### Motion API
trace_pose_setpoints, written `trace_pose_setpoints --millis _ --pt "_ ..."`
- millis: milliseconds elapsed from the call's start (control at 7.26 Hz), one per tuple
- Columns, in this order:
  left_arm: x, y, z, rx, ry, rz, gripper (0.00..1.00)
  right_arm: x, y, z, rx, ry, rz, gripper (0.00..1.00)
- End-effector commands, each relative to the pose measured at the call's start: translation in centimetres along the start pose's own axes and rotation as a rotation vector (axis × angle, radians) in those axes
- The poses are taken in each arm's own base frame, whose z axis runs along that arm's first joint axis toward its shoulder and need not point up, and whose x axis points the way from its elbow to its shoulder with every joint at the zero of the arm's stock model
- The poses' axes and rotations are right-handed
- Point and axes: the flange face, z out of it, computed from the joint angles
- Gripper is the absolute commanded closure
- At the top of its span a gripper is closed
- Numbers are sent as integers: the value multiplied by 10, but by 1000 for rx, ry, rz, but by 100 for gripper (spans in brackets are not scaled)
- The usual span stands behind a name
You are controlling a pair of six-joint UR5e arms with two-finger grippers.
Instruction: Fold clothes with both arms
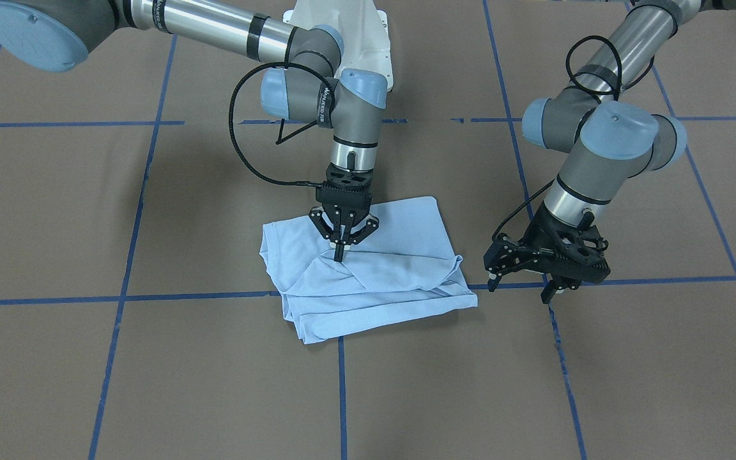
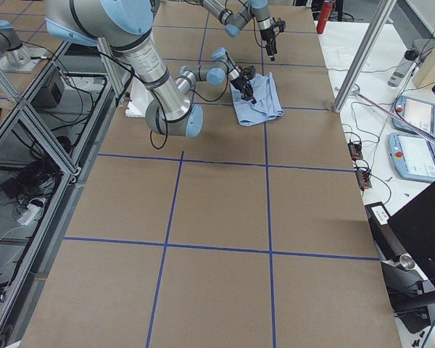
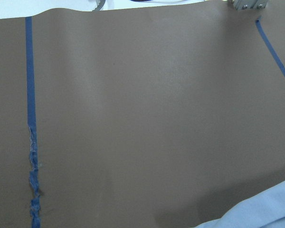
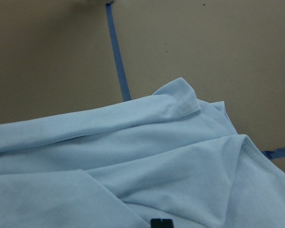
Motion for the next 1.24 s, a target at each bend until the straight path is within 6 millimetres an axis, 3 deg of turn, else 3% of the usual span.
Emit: trace_pose_setpoints --millis 0,275,413,551,689,826,1102 --pt "1 -1 -1 1 2 -1 0 4 -26 5 20 5 13 100" --pt "1 -1 -1 1 2 -1 0 11 -90 14 70 24 1 100" --pt "1 -1 -1 1 2 -4 0 14 -108 27 79 52 -3 100" --pt "1 -1 -1 1 2 -7 0 -9 -126 34 86 76 1 100" --pt "1 -1 -1 1 2 -4 0 -22 -128 44 90 90 -8 100" --pt "3 -1 -2 3 6 -5 0 -20 -121 63 102 69 -5 100" --pt "4 0 -1 2 4 -5 0 -27 -129 63 146 49 12 100"
